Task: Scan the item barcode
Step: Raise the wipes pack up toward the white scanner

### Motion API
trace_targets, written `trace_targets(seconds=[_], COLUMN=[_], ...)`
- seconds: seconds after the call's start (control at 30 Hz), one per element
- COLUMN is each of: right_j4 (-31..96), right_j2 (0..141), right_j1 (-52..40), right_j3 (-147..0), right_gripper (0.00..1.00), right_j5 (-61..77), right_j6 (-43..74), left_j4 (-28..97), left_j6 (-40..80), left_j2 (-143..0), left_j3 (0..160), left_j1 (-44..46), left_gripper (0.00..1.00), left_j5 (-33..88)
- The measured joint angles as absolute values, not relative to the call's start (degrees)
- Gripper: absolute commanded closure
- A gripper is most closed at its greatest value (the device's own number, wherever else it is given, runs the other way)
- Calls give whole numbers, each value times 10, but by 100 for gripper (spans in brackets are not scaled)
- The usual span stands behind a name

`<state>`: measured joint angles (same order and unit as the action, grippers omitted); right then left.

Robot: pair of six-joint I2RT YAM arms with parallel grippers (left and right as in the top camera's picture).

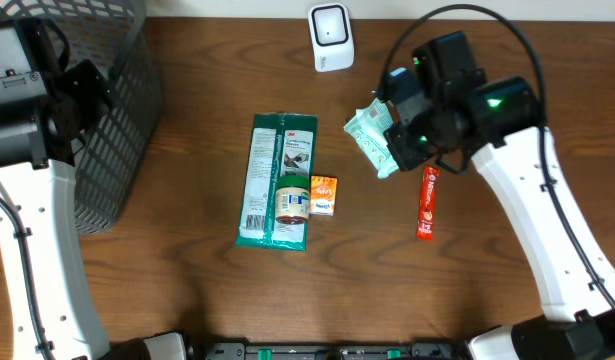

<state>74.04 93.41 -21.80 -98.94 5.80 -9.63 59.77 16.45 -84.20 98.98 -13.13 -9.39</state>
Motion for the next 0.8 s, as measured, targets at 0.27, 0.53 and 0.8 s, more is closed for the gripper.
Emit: trace_targets(seconds=[0.27,0.53,0.8], right_j4=[692,629,533], right_j2=[937,937,953], right_j1=[-275,-293,-300], right_j3=[-989,-989,-990], right_gripper=[99,99,99], right_j5=[-70,-130,-242], right_j6=[-208,-336,-473], left_j4=[598,598,598], left_j6=[164,164,164], left_j2=[-842,-842,-842], left_j3=[990,990,990], left_j1=[-131,-131,-131], left_gripper=[8,7,7], left_j5=[-94,-94,-94])
